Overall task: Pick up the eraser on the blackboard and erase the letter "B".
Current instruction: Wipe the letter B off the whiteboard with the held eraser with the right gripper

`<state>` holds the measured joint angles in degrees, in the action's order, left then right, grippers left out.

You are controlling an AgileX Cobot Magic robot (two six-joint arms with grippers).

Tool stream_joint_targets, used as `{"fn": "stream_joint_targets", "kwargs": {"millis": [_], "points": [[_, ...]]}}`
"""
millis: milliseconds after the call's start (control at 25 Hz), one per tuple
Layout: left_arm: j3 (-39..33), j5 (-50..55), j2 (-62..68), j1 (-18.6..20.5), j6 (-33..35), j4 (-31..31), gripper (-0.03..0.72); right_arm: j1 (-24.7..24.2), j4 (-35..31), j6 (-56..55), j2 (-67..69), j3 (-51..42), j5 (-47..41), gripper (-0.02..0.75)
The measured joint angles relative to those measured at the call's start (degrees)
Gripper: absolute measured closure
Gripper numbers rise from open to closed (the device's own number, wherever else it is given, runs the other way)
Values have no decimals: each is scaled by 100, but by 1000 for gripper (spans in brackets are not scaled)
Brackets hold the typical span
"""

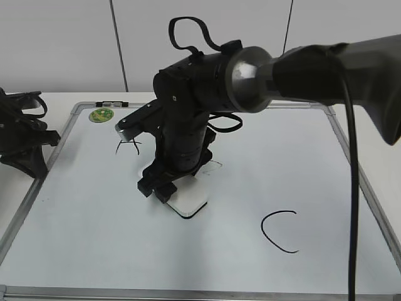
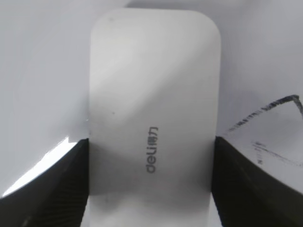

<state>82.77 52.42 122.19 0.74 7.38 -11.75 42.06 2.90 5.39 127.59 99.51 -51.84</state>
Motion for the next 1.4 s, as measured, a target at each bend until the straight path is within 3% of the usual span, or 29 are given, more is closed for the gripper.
{"fn": "stream_joint_targets", "kwargs": {"millis": [160, 1120, 1400], "points": [[0, 0, 0, 0, 0, 0, 678, -39, 207, 14, 27, 217, -52, 192], [0, -20, 0, 0, 0, 0, 678, -1444, 527, 25, 163, 359, -112, 192], [0, -20, 0, 0, 0, 0, 678, -1346, 612, 25, 163, 359, -112, 192]]}}
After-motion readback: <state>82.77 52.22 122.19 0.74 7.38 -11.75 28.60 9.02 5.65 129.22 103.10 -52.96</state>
